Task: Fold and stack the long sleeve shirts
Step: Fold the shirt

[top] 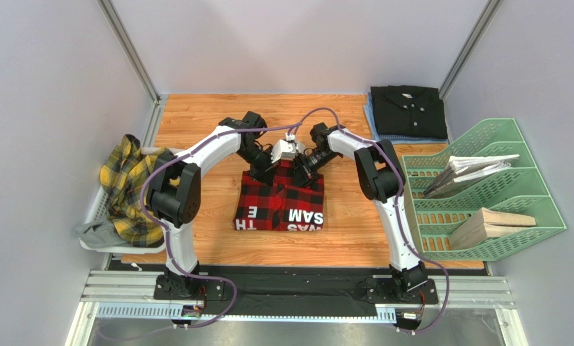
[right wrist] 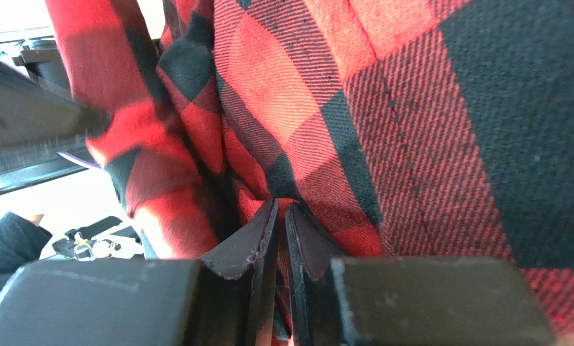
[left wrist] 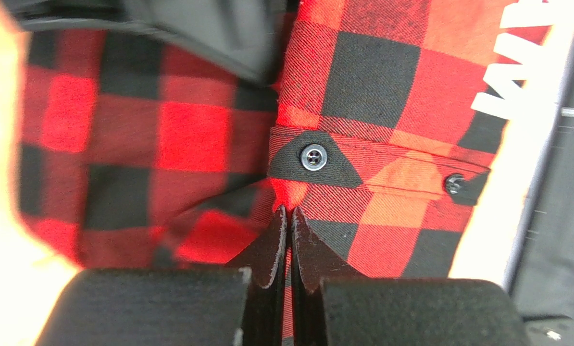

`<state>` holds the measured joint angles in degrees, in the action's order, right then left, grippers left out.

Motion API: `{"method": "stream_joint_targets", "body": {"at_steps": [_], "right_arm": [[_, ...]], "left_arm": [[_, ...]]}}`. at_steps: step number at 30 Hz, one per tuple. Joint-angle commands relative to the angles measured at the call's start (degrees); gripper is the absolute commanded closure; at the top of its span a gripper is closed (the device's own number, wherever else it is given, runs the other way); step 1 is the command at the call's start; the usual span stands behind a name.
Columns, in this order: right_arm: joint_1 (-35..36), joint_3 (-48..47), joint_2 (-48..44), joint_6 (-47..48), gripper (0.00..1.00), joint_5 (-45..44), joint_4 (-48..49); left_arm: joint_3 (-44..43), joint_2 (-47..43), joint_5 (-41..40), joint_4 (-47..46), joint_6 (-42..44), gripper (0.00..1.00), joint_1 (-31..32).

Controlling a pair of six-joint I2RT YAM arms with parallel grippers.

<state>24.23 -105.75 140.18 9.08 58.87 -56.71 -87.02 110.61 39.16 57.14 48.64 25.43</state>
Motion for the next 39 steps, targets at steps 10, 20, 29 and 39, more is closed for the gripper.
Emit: {"method": "stream_joint_targets", "body": {"at_steps": [10,20,29,39], "right_arm": [[-0.4,1.9,-1.9,4.4,0.84,-2.2,-3.3],[1.3,15.7,-13.3,5.6,0.83,1.2,-4.2],[-0.5,0.0,-11.2,3.5,0.79,3.0,-7.1],[1.3,-10.1,1.7,-1.6,0.81,-0.1,-1.6]], "left_arm": [[1.2,3.7,-10.7,-5.5,-1.7,1.00,2.9],[16.4,-5.4,-7.4,-9.2,0.3,1.00,7.3],[15.5,-7.6,-6.3,-9.6,2.4,1.00,7.4],[15.6,-8.7,-7.1,-11.0,1.4,1.00,7.4]]}}
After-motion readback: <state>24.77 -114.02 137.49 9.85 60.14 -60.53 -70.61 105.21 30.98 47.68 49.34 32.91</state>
